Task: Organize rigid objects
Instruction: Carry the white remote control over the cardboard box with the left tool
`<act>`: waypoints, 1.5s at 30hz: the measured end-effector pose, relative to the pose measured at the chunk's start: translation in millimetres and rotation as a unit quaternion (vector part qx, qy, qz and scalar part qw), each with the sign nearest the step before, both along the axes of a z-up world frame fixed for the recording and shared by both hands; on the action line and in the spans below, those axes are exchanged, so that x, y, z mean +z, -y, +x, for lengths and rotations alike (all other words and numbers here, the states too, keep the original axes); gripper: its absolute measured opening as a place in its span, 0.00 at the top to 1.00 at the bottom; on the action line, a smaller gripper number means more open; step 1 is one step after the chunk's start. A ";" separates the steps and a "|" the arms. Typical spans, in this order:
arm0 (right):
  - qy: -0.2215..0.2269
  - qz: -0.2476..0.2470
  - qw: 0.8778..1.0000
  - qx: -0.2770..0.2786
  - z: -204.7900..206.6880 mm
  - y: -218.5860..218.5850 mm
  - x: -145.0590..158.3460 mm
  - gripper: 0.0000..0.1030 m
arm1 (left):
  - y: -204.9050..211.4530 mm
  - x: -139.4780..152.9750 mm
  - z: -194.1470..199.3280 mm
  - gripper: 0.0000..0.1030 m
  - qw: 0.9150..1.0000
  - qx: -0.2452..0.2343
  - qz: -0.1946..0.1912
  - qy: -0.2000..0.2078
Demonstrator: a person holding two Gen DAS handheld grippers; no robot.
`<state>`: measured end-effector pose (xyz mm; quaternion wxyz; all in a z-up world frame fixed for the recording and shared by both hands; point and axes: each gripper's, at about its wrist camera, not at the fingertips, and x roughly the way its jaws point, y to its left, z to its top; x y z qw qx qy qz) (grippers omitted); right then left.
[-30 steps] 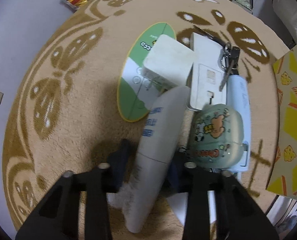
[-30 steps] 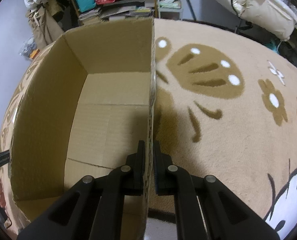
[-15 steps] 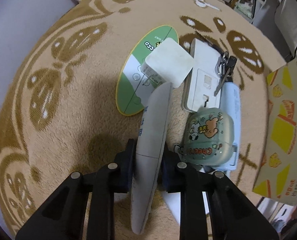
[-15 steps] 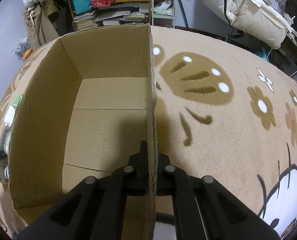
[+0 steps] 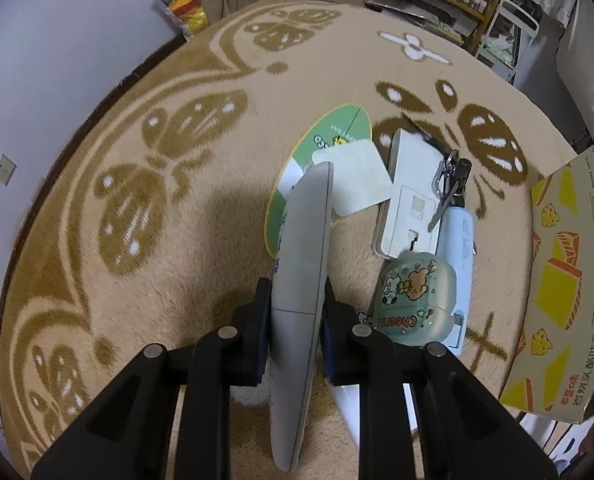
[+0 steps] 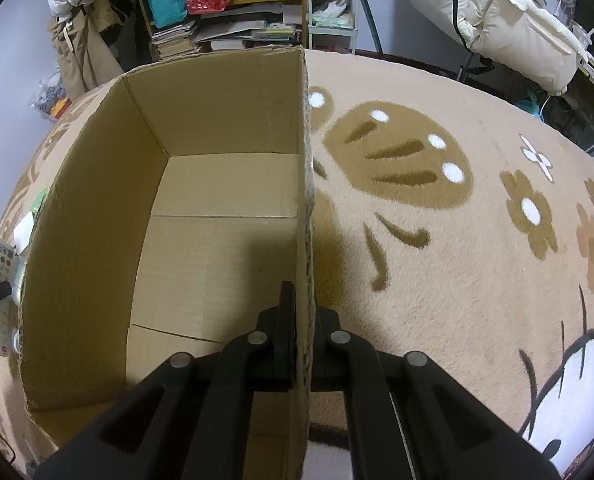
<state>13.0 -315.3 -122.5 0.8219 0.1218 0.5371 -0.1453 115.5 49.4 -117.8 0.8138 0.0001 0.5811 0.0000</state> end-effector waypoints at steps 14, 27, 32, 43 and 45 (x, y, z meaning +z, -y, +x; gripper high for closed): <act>0.000 0.003 1.000 0.001 -0.2 0.5 -0.5 0.95 | 69.2 78.0 -27.9 0.80 0.989 -0.086 0.021 0.120; 0.002 0.009 1.000 0.003 0.4 0.3 -1.7 0.95 | 165.6 117.8 -51.1 0.80 0.970 -0.171 -0.001 0.174; 0.003 0.009 1.000 0.004 -0.2 0.9 -1.9 0.95 | 196.5 114.0 -59.7 0.80 0.966 -0.194 -0.017 0.170; 0.004 0.014 1.000 0.006 -0.6 2.3 -2.0 0.95 | 237.0 86.3 -59.1 0.80 0.964 -0.224 -0.030 0.139; 0.004 0.015 1.000 0.006 -1.1 2.5 -1.9 0.95 | 242.2 82.1 -58.0 0.80 0.964 -0.228 -0.034 0.135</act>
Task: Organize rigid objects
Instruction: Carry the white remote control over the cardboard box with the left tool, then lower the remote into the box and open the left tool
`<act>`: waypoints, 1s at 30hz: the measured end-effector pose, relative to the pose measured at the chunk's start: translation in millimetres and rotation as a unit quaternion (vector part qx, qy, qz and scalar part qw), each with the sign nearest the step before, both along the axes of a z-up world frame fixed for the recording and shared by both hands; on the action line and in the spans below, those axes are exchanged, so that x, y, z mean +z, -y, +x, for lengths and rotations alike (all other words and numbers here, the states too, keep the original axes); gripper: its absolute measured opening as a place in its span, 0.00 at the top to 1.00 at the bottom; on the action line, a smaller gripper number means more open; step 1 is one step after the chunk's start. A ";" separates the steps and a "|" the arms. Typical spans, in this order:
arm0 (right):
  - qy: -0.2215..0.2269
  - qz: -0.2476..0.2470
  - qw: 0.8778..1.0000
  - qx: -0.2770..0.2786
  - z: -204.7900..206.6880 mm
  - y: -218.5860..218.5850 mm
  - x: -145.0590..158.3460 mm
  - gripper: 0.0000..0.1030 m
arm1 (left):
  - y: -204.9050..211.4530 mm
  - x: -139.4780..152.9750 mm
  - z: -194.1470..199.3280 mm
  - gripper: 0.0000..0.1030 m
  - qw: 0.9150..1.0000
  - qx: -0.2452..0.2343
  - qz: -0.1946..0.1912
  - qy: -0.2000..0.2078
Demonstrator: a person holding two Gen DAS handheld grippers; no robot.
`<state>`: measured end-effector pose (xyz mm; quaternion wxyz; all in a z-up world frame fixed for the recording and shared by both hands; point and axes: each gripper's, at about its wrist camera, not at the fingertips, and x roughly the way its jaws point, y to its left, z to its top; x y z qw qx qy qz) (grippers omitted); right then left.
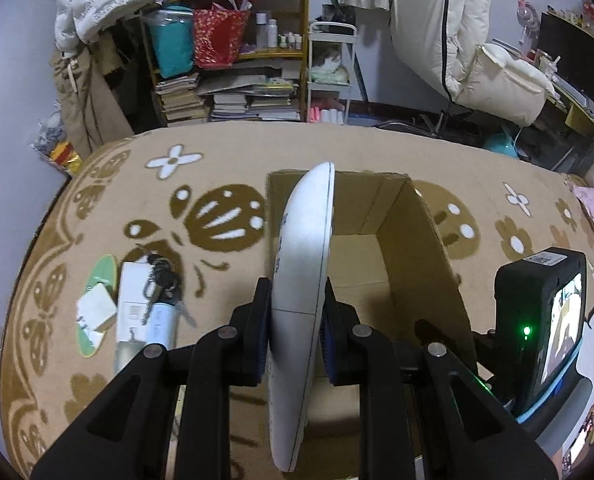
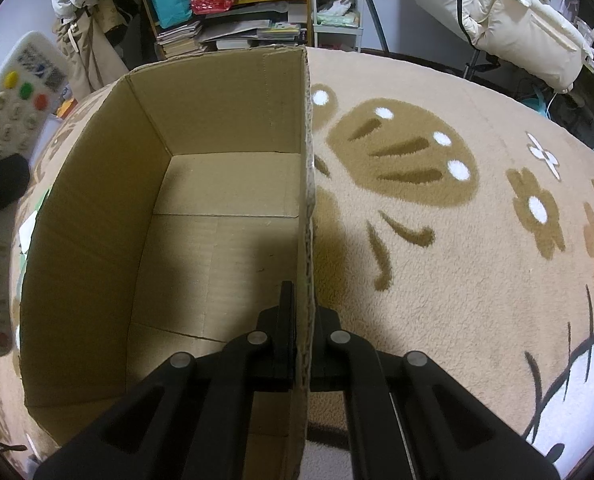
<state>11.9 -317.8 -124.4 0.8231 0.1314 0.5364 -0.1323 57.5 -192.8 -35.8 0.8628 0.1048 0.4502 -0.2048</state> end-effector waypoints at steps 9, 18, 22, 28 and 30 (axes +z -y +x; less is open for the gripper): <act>0.000 0.002 1.000 0.000 0.3 0.9 -0.2 0.95 | 14.0 -24.4 15.1 0.80 1.000 -0.004 0.003 -0.026; 0.000 0.002 1.000 0.002 0.2 1.2 -0.6 0.95 | 16.8 -31.5 18.6 0.80 1.000 -0.009 0.013 -0.013; -0.002 0.008 1.000 0.004 0.6 -0.1 -1.8 0.94 | 10.8 -25.1 21.6 0.78 1.000 0.000 0.007 -0.015; -0.004 0.009 1.000 0.005 0.5 -2.6 -1.7 0.94 | -12.4 -11.0 27.1 0.40 0.999 0.031 0.006 0.008; -0.004 0.011 1.000 0.005 0.3 -2.9 -1.8 0.94 | -21.3 -4.1 28.2 0.32 0.999 0.043 0.009 0.025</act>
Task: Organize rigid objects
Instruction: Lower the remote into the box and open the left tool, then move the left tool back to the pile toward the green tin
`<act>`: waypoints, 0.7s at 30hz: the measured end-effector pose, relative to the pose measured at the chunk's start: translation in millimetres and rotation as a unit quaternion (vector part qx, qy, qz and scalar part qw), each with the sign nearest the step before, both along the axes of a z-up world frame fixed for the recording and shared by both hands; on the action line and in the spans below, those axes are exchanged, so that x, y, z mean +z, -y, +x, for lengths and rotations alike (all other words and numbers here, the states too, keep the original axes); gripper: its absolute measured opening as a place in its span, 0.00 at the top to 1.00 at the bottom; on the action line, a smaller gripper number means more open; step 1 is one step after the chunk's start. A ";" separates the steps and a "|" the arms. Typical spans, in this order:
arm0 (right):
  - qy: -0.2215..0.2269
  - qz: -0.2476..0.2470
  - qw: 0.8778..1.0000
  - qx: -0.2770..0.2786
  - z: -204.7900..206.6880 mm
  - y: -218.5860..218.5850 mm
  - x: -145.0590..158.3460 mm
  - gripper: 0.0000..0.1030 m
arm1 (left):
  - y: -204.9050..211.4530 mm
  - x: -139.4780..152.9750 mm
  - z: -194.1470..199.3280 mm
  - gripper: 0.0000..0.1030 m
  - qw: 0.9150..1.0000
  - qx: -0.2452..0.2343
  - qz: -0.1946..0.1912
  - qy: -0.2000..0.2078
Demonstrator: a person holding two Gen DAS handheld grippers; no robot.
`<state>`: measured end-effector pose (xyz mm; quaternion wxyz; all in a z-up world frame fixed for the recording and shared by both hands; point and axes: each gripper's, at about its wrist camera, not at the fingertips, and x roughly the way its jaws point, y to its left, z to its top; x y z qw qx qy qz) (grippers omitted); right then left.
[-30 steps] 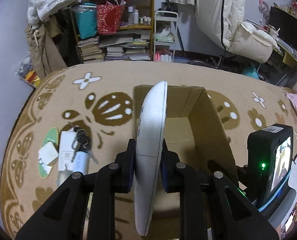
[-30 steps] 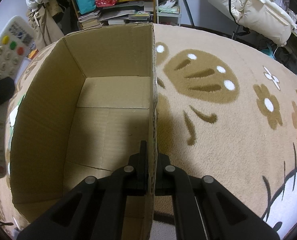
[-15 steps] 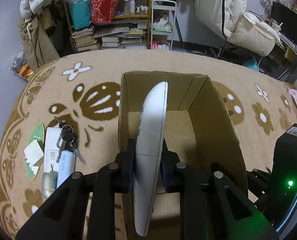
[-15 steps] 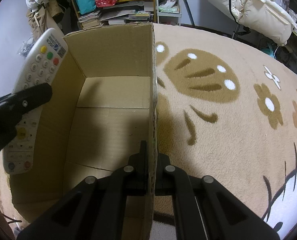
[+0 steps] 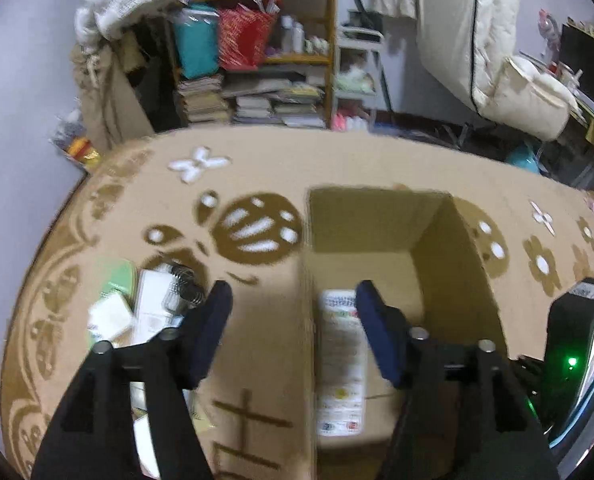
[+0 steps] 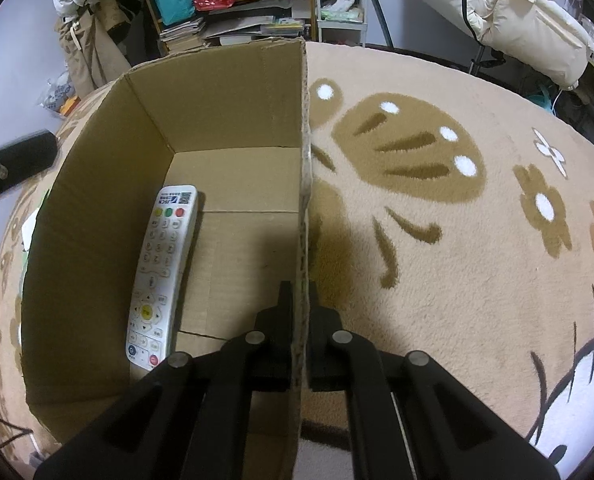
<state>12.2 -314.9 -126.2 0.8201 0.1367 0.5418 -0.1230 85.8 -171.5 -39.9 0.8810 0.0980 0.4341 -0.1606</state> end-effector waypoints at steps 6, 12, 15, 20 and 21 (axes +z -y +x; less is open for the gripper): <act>0.000 0.000 1.000 0.001 0.0 1.4 -0.9 0.94 | -25.5 5.0 10.5 0.06 0.999 0.043 0.022 0.012; 0.000 0.001 1.000 0.001 -0.1 1.2 -1.0 0.94 | -50.3 -4.4 22.7 0.02 0.996 0.066 0.066 0.011; 0.000 0.001 1.000 0.001 0.1 1.0 -0.9 0.94 | -66.9 -10.6 30.0 0.02 0.996 0.074 0.051 -0.012; 0.000 0.001 1.000 0.001 -0.6 -0.2 -1.3 0.94 | -90.0 -24.3 38.1 0.02 0.994 0.089 0.047 -0.039; 0.000 0.001 1.000 0.001 -0.6 -0.2 -1.2 0.94 | -93.2 -26.9 38.8 0.02 0.994 0.093 0.050 -0.042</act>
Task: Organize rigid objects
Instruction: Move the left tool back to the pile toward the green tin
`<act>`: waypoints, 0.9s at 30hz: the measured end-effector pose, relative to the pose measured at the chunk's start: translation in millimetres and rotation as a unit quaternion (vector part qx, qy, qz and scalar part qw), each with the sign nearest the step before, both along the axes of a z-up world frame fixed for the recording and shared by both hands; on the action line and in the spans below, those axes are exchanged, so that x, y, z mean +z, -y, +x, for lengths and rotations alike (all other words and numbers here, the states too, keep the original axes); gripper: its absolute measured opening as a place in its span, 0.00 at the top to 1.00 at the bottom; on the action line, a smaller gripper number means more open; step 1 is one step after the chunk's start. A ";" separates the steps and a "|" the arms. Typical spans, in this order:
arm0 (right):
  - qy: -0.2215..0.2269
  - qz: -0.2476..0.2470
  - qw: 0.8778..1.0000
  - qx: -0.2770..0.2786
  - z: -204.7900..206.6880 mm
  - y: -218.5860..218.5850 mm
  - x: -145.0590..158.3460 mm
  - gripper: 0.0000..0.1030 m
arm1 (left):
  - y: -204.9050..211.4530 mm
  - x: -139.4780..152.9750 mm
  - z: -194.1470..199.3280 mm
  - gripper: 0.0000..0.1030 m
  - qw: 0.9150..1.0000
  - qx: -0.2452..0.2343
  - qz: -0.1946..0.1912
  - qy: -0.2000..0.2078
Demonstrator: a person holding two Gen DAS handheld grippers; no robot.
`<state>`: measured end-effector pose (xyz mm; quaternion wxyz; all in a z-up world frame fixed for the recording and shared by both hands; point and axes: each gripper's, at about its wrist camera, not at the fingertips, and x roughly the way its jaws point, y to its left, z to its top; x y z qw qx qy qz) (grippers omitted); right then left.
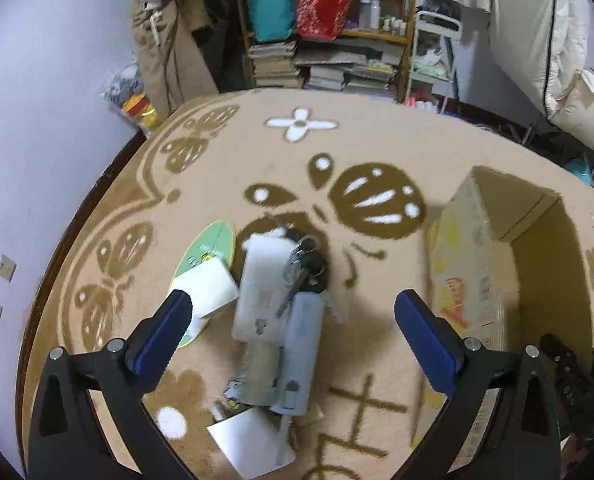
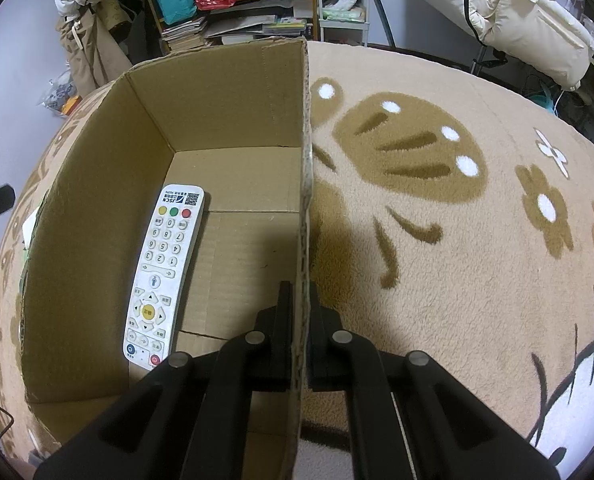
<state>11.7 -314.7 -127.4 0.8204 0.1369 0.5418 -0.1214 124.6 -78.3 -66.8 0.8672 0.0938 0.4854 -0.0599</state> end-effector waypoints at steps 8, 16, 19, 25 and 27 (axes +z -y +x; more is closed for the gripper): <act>0.000 0.001 1.000 0.000 0.1 -0.4 0.0 0.94 | -26.9 -26.2 9.0 0.03 0.999 0.030 0.007 -0.037; 0.000 0.000 1.000 0.000 -0.1 -0.3 -0.2 0.94 | -36.5 -50.4 13.8 0.03 0.994 0.053 0.037 -0.089; 0.000 0.001 1.000 0.000 0.0 -0.2 -0.2 0.94 | -38.4 -58.5 14.9 0.04 0.992 0.055 0.051 -0.102; 0.001 0.001 1.000 0.000 -0.4 -0.9 0.0 0.94 | -41.9 -69.5 16.1 0.20 0.988 0.061 0.061 -0.127; 0.001 0.001 1.000 0.000 -0.4 -0.8 0.0 0.94 | -42.6 -70.5 15.2 0.22 0.988 0.061 0.058 -0.128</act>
